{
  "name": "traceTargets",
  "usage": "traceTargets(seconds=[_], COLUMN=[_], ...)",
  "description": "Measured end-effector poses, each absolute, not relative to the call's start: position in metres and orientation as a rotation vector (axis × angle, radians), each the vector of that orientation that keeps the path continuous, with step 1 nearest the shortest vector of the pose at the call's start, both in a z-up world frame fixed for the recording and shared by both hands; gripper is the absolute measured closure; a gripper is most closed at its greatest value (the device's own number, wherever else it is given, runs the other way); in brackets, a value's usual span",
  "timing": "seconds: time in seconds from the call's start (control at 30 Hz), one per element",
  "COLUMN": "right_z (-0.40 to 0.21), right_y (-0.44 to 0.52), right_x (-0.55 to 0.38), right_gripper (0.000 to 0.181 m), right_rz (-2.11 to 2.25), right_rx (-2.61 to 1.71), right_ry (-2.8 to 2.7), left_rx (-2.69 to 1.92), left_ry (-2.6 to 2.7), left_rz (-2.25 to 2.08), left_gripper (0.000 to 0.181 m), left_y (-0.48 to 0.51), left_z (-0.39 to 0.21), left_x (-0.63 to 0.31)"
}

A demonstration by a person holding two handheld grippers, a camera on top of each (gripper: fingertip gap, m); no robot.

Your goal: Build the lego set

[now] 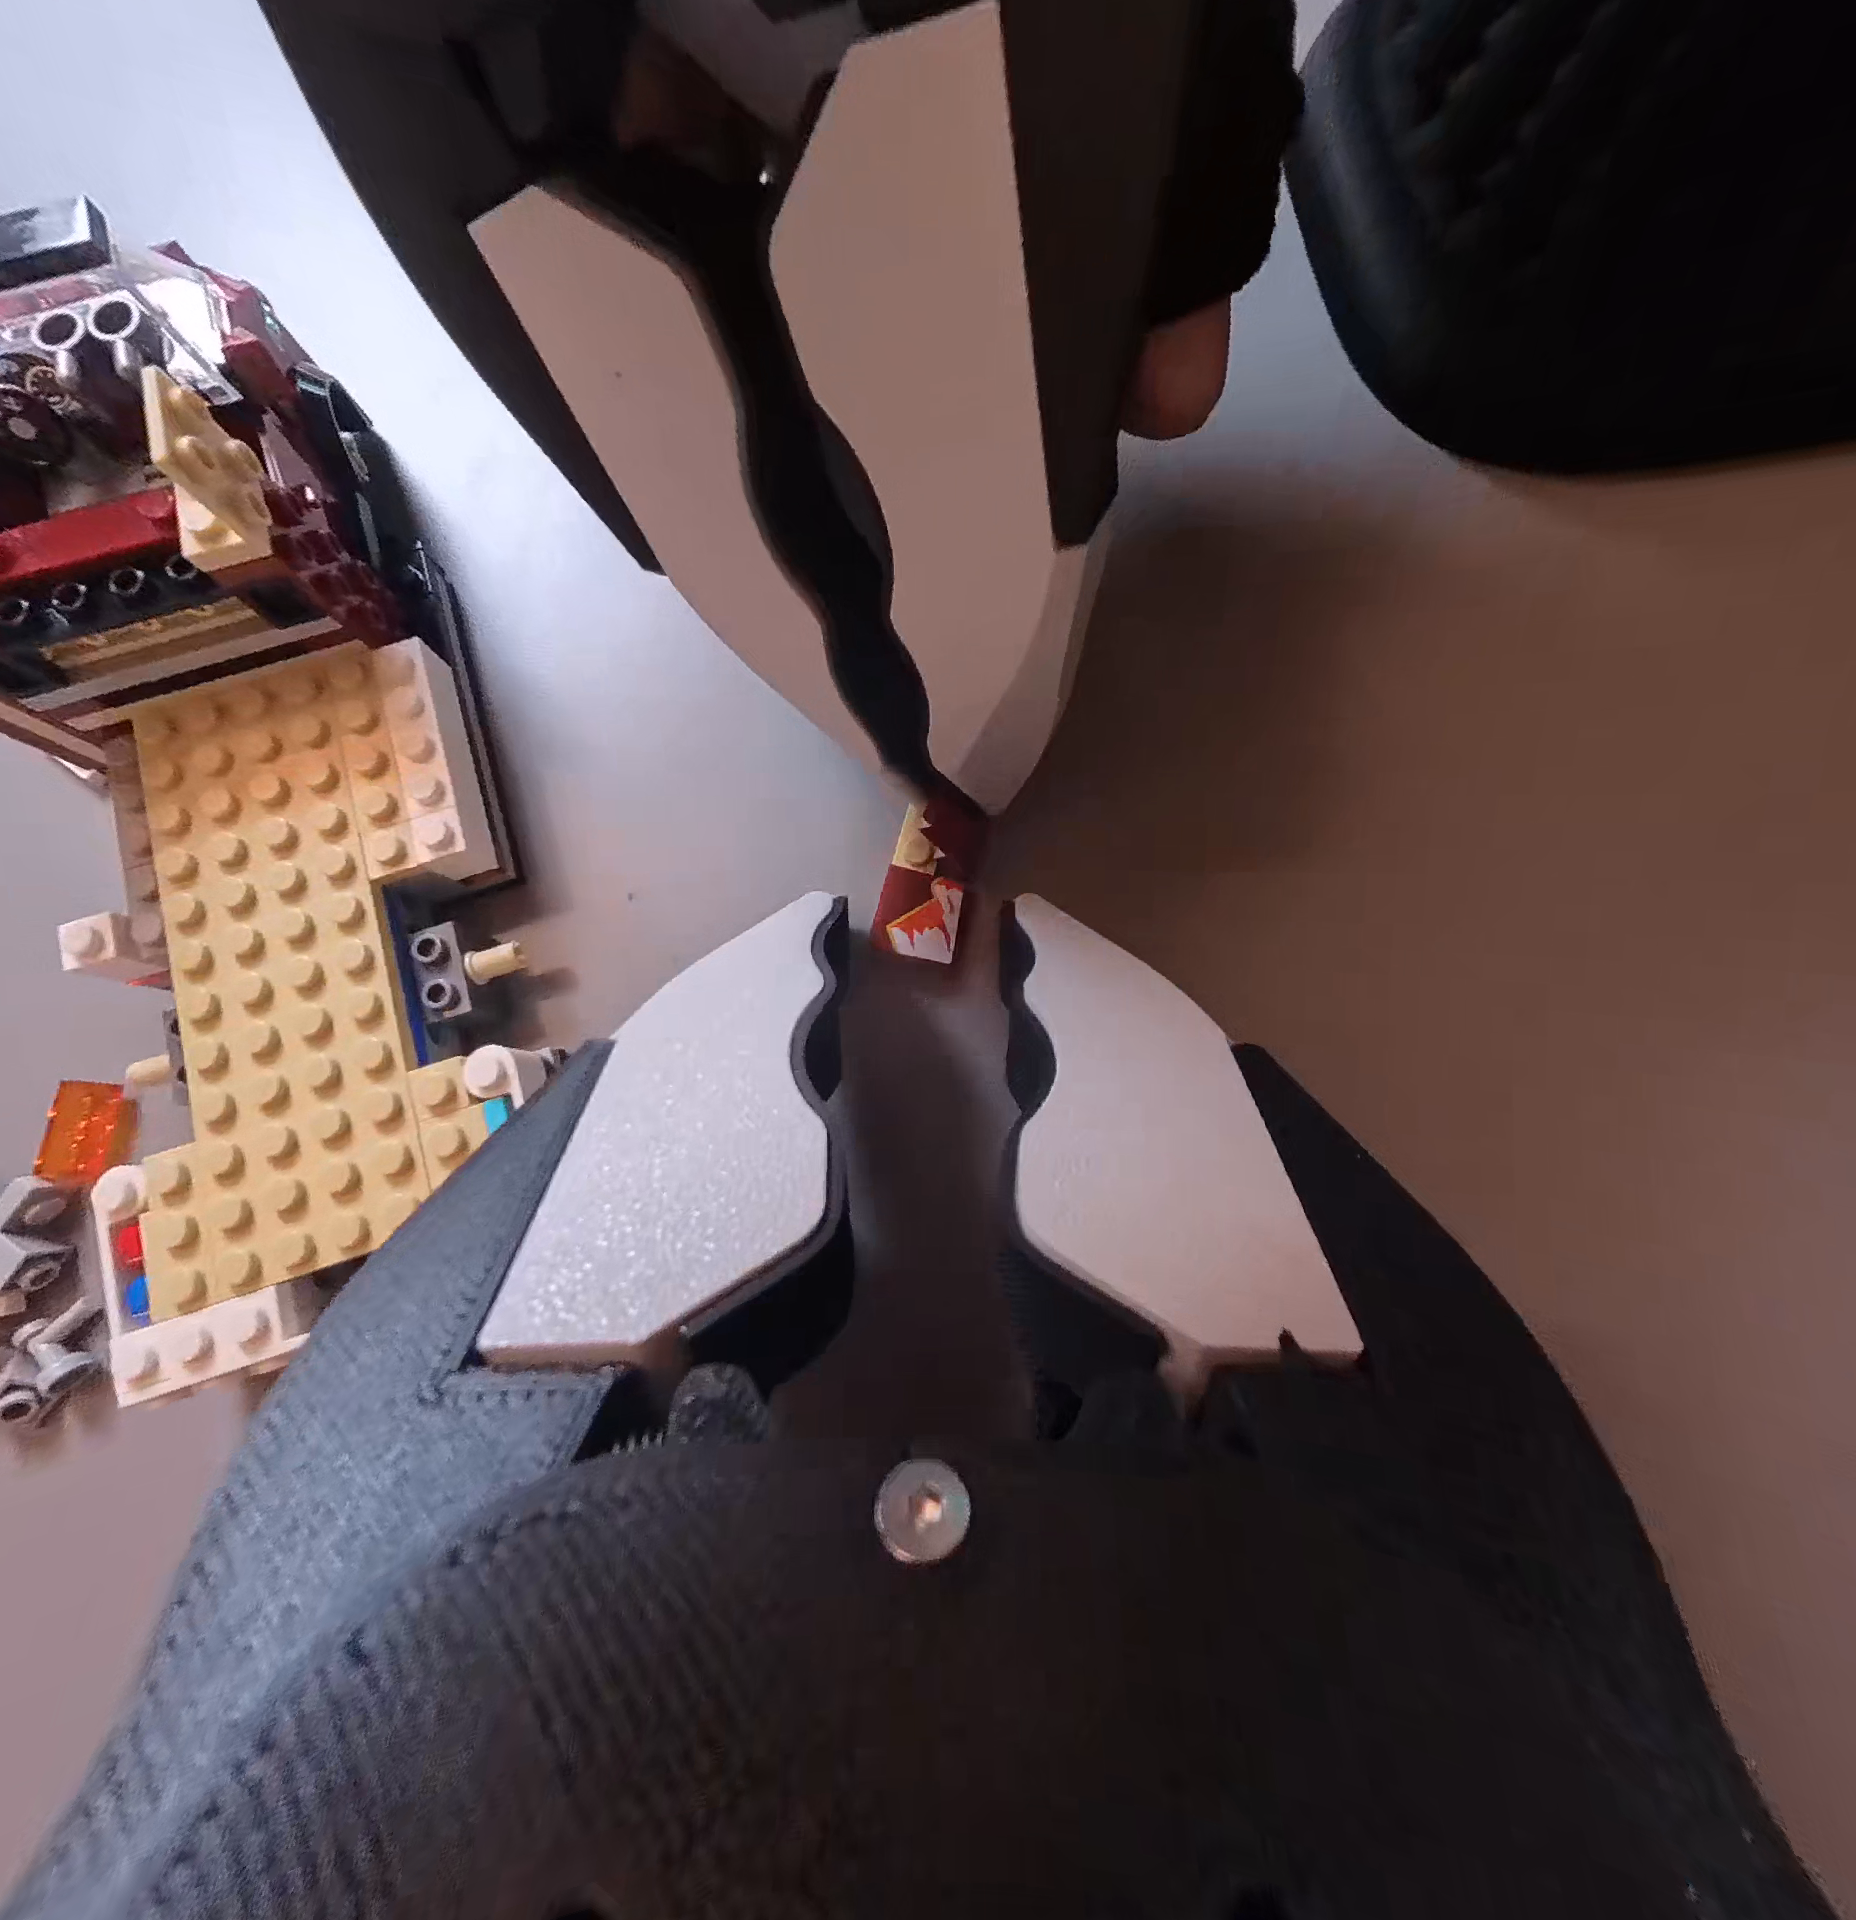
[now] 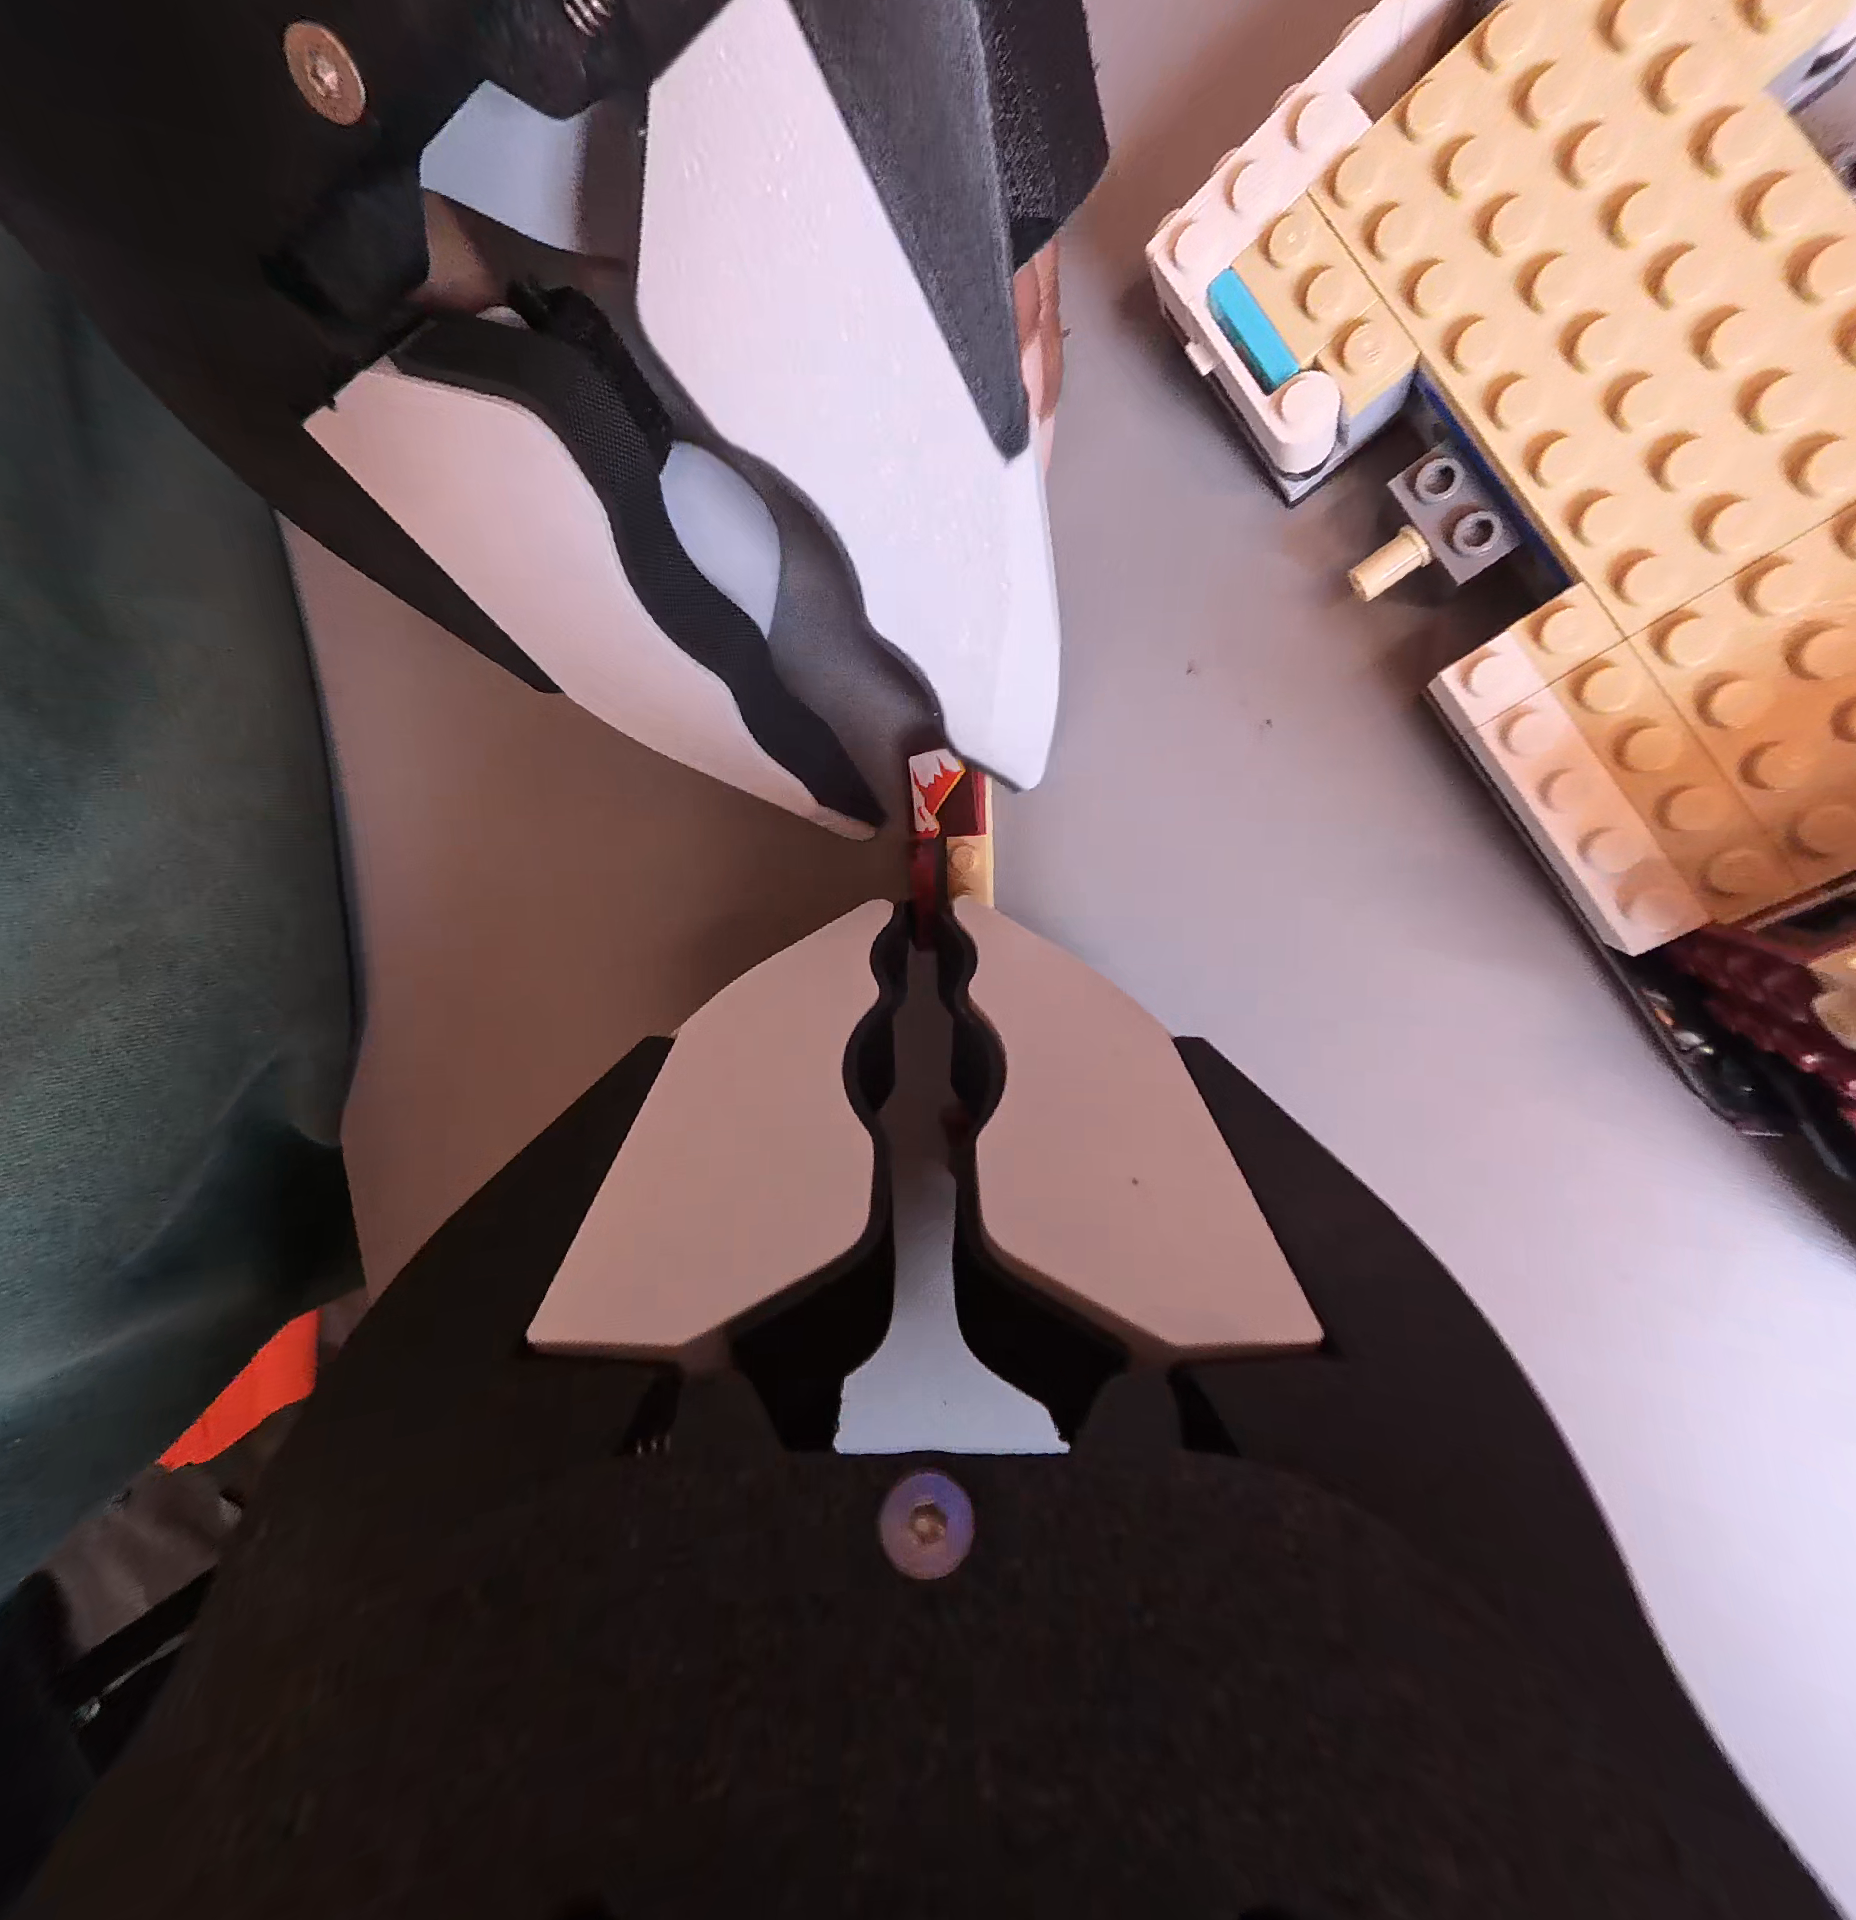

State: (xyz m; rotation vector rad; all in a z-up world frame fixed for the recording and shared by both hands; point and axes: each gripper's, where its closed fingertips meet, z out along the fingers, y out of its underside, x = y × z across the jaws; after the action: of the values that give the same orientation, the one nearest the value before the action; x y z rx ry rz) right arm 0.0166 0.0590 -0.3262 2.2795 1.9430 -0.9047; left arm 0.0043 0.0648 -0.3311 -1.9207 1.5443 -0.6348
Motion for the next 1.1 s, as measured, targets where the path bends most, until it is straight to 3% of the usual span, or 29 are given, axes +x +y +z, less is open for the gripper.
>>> traceTargets(seconds=[0.17,0.73,1.1], right_z=[-0.326,-0.317,-0.326], right_y=[0.059,0.057,0.062], right_x=[0.016,0.017,0.008], right_gripper=[0.172,0.163,0.164], right_rz=[-0.878,-0.866,-0.736], right_rx=[2.253,2.248,2.344], right_ry=[1.957,2.302,2.471], left_rx=[-1.893,-1.845,-1.838], left_ry=[1.569,1.579,1.577], left_rz=[-0.630,-0.636,-0.628], left_gripper=[0.164,0.158,0.164], left_y=[0.063,0.060,0.062], left_z=[-0.331,-0.330,-0.330], left_x=[0.004,0.001,0.002])
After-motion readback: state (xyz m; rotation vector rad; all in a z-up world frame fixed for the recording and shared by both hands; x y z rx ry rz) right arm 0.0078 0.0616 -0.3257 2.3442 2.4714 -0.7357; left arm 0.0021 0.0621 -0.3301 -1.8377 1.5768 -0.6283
